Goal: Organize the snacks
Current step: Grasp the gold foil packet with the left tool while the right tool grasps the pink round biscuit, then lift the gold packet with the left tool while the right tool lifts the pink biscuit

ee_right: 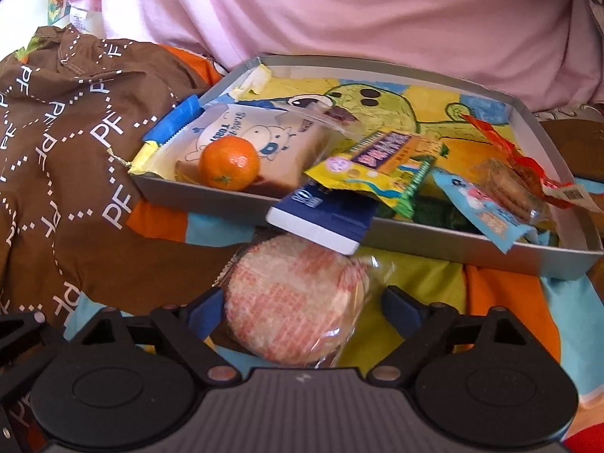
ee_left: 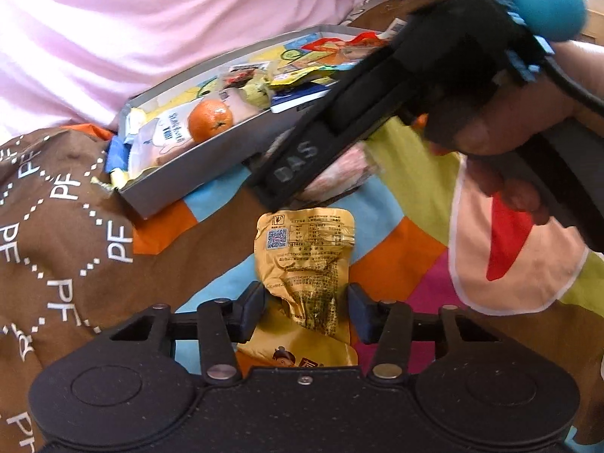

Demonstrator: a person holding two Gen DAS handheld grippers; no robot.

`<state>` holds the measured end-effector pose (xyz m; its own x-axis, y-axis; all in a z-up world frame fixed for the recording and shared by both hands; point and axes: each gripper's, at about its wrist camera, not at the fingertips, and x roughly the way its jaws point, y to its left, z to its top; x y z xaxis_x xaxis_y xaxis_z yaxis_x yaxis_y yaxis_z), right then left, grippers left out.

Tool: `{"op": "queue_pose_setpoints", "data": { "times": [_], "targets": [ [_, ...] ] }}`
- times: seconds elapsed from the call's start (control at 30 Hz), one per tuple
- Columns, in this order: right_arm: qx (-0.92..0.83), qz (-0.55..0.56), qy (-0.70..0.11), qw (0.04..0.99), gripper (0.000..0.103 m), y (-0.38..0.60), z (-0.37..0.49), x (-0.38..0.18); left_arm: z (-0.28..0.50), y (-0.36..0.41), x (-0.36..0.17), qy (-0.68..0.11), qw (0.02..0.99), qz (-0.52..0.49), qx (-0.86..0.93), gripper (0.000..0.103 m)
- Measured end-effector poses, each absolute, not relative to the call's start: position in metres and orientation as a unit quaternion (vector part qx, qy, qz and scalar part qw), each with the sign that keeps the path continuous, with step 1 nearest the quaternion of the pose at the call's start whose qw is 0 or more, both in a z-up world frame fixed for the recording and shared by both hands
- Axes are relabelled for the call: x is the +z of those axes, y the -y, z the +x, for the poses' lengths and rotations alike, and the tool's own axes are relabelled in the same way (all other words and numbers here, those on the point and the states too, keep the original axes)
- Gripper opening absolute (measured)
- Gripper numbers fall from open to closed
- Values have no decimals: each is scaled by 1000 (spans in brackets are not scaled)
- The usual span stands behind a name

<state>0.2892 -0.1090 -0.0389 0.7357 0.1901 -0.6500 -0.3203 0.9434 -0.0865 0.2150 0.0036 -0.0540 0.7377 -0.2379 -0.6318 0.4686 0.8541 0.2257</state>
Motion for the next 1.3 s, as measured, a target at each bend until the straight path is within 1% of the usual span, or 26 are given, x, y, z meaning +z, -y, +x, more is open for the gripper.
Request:
{"op": "queue_pose_setpoints", "data": {
  "times": [0.03,0.3,0.47,0.53,0.57,0.6,0.67,0.8,1.07,1.17,1.3],
  "targets": [
    [139,-96,-336,927,89,111,288,-39,216,-5,-54,-309,914,183,-190,51],
    [142,-75,-335,928,72,135,273,-38,217,-14,-51,-329,918,145,-168,50],
    [129,-51,-348,927,71,155,262,-43,217,-19,-49,-324,926,124,-150,50],
    [133,-41,-350,926,73,161,259,-44,218,-21,-49,-322,928,117,-143,50],
    [134,-38,-349,927,76,163,258,-44,218,-21,-49,-322,929,116,-141,50],
    [133,-35,-348,927,81,163,257,-44,218,-22,-49,-323,929,116,-140,50],
    [132,-30,-344,929,87,162,258,-43,217,-21,-49,-322,929,118,-139,51],
    [129,-32,-337,932,92,154,263,-42,219,-21,-50,-321,929,122,-139,51],
    [117,-69,-349,927,91,142,255,-56,219,-21,-51,-322,928,123,-140,53],
    [119,-75,-352,925,94,140,245,-61,220,-21,-51,-322,928,125,-139,53],
    [109,-98,-336,931,93,135,235,-70,219,-20,-51,-320,928,129,-138,53]
  ]
}}
